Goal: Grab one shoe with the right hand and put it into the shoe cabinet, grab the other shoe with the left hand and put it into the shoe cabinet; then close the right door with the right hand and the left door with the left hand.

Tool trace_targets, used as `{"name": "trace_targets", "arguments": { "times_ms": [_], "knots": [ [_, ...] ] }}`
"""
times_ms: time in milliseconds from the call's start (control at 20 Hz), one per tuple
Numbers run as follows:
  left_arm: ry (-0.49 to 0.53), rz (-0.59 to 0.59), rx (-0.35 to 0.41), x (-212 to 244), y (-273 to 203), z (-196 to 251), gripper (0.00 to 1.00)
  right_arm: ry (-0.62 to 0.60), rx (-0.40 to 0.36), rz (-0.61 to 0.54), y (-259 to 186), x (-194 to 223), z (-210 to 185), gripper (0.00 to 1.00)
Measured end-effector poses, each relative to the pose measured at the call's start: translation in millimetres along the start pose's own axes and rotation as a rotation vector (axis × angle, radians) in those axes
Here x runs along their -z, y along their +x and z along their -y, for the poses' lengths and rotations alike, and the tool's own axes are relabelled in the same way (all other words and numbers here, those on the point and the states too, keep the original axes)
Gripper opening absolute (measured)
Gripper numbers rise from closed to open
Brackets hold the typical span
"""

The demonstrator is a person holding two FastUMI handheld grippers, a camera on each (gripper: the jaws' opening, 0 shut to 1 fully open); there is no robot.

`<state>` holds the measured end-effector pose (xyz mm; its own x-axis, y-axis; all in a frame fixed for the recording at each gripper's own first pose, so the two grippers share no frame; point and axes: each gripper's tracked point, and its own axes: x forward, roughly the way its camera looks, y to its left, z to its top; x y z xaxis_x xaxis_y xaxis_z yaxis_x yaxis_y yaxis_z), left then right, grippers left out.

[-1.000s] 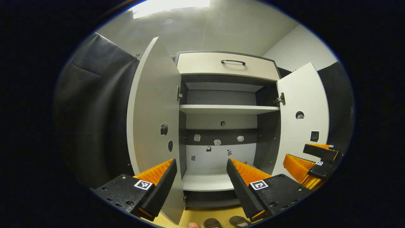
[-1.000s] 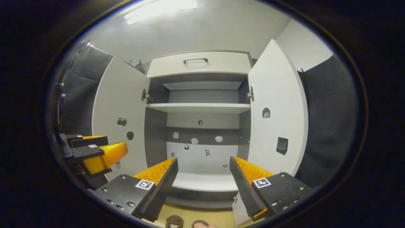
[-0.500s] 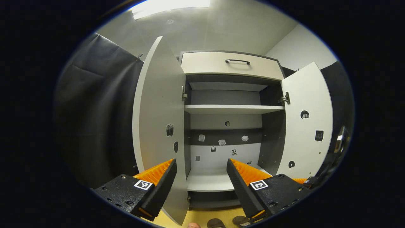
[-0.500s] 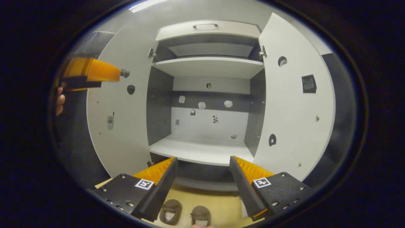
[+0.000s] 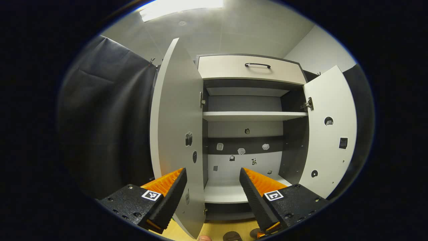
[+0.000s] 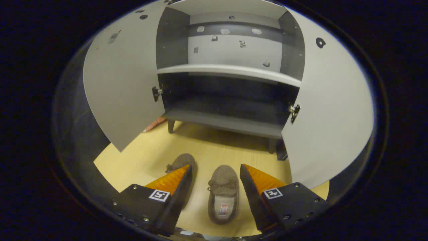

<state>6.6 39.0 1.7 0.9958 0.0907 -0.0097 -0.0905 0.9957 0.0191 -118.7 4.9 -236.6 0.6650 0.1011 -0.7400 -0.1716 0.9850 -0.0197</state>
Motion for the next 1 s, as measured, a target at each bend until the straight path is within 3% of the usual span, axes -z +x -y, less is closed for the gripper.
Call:
{"name": "trace_targets", "arguments": {
  "times_ms": [200,250,350,500,550,600,650,700,750,850,900,1000],
  "knots": [
    [0.012,-0.013,-0.012,4,2,-5,0.96,-0.019,-0.017,-0.163,3,46,-1,0.81],
    [0.015,-0.016,-0.015,5,2,-6,0.93,-0.019,-0.021,-0.196,3,56,-2,0.71],
    [0.018,-0.024,-0.019,7,3,-8,0.96,-0.021,-0.021,-0.25,2,72,-2,0.71],
    [0.019,-0.032,-0.024,10,5,-11,0.96,-0.066,-0.014,-0.26,0,72,2,0.63],
    [0.018,-0.033,-0.025,11,5,-12,0.93,-0.111,0.027,-0.238,4,66,13,0.63],
    [0.014,-0.032,-0.026,11,5,-12,0.96,-0.131,0.036,-0.228,0,65,16,0.47],
    [0.01,-0.03,-0.026,10,6,-13,0.93,-0.134,0.035,-0.218,-2,64,14,0.31],
    [0.005,-0.028,-0.026,10,6,-14,0.96,-0.136,0.028,-0.221,1,71,12,0.31],
    [0.002,-0.028,-0.025,10,7,-14,0.93,-0.136,0.029,-0.204,3,70,13,0.31],
    [0.0,-0.025,-0.024,10,7,-14,0.96,-0.127,0.042,-0.209,0,68,14,0.02],
    [0.0,-0.027,-0.021,10,8,-14,0.96,-0.126,0.047,-0.194,-1,66,16,0.06],
    [0.002,-0.034,-0.017,14,9,-13,0.93,-0.098,0.033,-0.182,0,60,15,0.01]
  ]
}}
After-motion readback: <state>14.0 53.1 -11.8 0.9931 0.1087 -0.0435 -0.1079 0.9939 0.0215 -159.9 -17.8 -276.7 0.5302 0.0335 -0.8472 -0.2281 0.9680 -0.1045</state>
